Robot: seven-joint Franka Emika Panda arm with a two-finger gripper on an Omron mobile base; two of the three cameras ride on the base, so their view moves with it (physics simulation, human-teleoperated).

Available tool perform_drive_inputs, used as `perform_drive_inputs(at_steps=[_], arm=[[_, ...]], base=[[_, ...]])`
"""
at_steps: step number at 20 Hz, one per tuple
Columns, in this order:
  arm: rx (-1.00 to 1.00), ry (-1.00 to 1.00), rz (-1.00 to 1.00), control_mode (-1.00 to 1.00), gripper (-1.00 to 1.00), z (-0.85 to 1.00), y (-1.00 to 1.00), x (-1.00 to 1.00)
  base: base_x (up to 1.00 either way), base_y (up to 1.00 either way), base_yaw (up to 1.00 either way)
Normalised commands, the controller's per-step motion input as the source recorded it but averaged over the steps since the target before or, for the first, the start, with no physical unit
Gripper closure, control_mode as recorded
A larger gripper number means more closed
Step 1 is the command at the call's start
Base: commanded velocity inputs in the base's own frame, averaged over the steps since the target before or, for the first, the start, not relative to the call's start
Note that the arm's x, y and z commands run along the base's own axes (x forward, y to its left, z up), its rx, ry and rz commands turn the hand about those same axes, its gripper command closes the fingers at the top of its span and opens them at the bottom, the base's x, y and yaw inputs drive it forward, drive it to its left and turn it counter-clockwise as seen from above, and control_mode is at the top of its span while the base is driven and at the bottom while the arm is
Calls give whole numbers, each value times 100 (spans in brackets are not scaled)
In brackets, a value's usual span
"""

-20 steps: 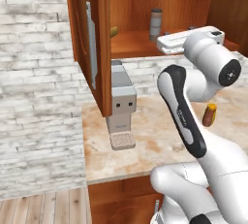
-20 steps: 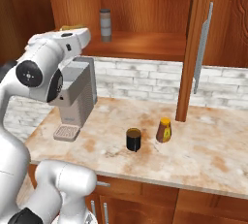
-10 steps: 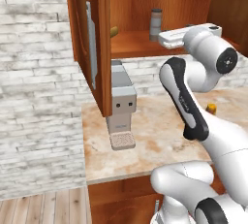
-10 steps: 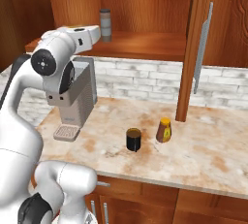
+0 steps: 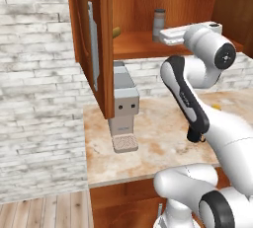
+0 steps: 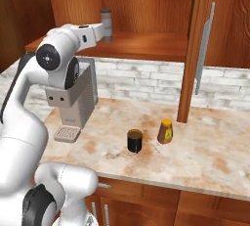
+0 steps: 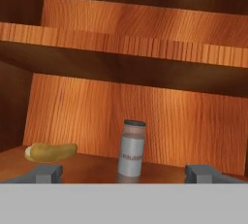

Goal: Pick the cinnamon and honey bottle from the cabinet and place them next to the mug.

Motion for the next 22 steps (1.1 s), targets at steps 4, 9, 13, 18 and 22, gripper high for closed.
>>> perform_drive_inputs(at_steps=[4, 9, 13, 18, 22], arm=[[0, 0, 0, -100, -100, 0, 0, 23], [0, 0, 0, -100, -100, -15, 0, 39], [0, 0, 0, -100, -100, -11, -1, 41], [0, 0, 0, -100, -100, -2, -9, 16], [0, 0, 0, -100, -100, 0, -6, 0]], base=[[0, 0, 0], [0, 0, 0], [0, 0, 0], [0, 0, 0], [0, 0, 0]])
